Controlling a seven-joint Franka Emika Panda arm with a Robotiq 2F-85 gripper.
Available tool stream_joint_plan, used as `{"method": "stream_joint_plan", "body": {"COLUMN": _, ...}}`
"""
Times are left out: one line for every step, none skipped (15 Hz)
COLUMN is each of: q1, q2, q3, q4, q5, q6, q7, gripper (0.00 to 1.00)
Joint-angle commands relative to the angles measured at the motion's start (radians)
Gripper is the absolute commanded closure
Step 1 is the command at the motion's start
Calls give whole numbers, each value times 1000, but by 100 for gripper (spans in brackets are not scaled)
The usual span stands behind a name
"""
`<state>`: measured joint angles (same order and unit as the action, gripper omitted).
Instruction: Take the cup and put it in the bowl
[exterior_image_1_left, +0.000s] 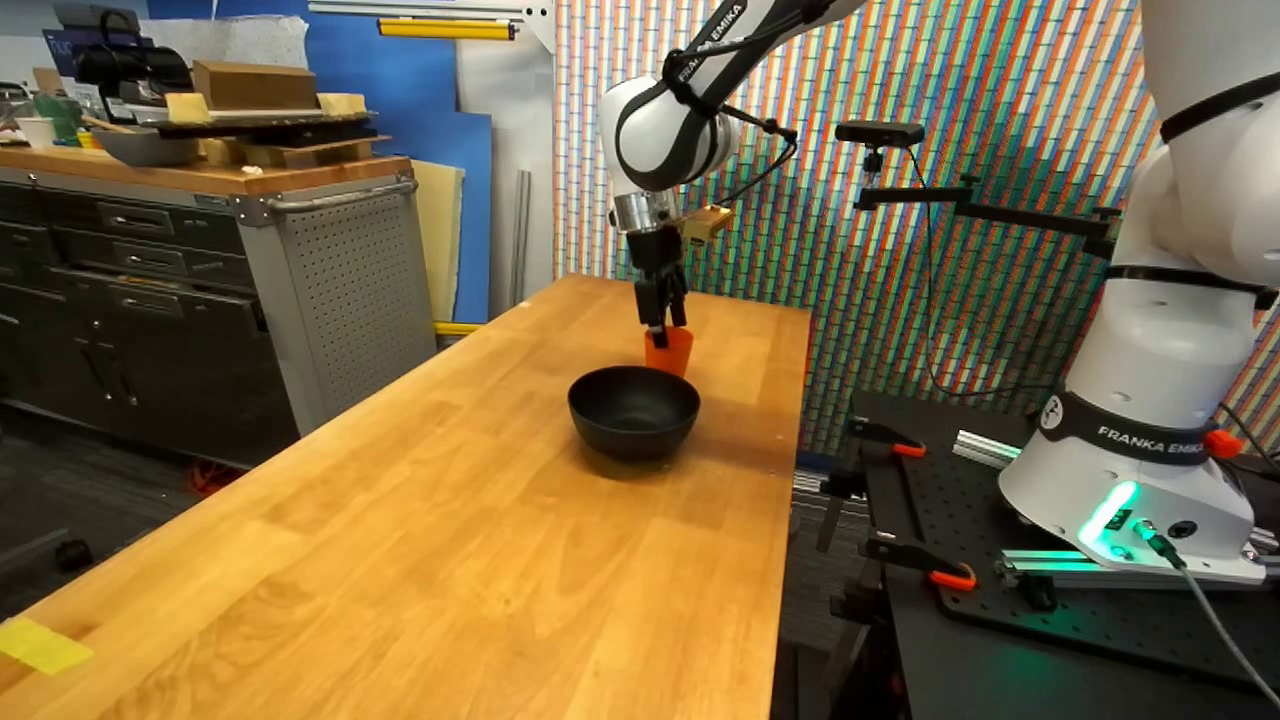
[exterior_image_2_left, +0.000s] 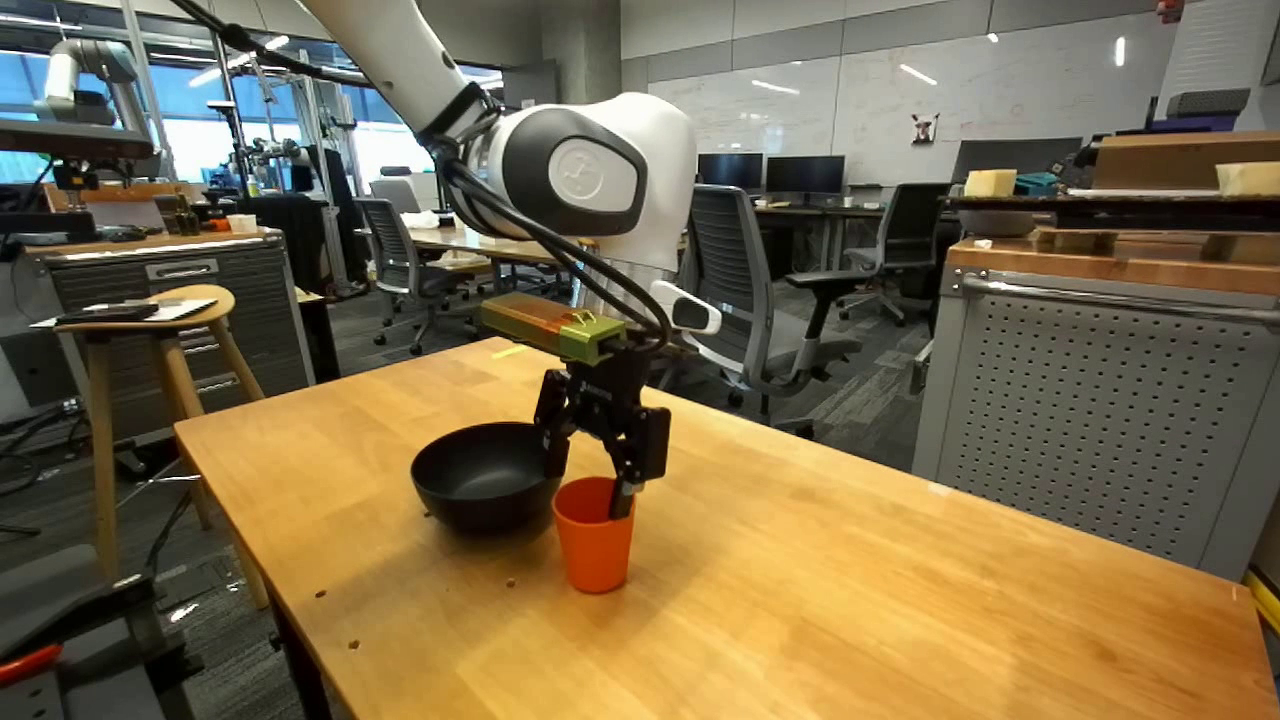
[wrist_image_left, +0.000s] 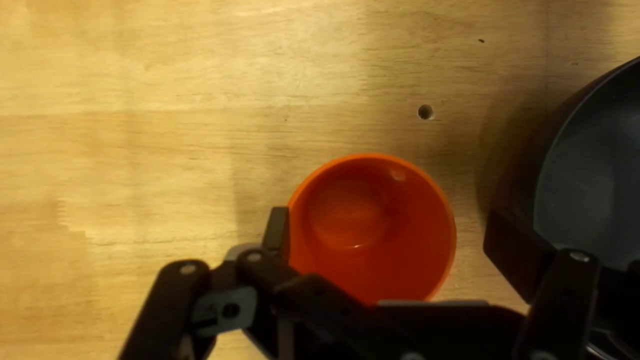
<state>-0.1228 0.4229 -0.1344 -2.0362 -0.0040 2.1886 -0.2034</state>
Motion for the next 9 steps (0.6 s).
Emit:
{"method": "stream_joint_plan", "body": {"q1": -32, "q2": 23, "q3": 22, "q4": 25, "q5": 10, "q6": 19, "q7": -16, "gripper": 0}}
{"method": "stream_joint_plan", "body": {"q1": -33, "q2": 23, "q3": 21, "q4": 25, "q5": 8, "q6": 24, "q7": -14, "gripper": 0}}
{"method": "stream_joint_plan", "body": {"q1": -36, "q2": 25, "q3": 20, "q4": 26, "q5": 7, "q6": 28, "q7": -15, "gripper": 0}}
{"method": "stream_joint_plan", "body": {"q1": -39, "q2": 27, "q3": 19, "q4": 28, "q5": 7, "q6": 33, "q7": -15, "gripper": 0}}
{"method": "stream_joint_plan", "body": {"q1": -41, "q2": 28, "q3": 19, "q4": 30, "q5": 7, "q6": 35, "q7": -15, "gripper": 0}}
{"method": "stream_joint_plan", "body": {"q1": -42, "q2": 26, "q3": 18, "q4": 30, "q5": 4, "q6": 35, "q7": -13, "gripper": 0}}
{"method": "stream_joint_plan", "body": {"q1": -44, "q2": 23, "q3": 19, "q4": 30, "q5": 4, "q6": 36, "q7": -15, "gripper": 0}}
{"method": "stream_joint_plan", "body": {"q1": -46, "q2": 18, "q3": 23, "q4": 29, "q5": 10, "q6": 32, "q7": -19, "gripper": 0}}
{"method": "stream_joint_plan", "body": {"q1": -44, "q2": 13, "q3": 23, "q4": 26, "q5": 7, "q6": 33, "q7": -16, "gripper": 0}}
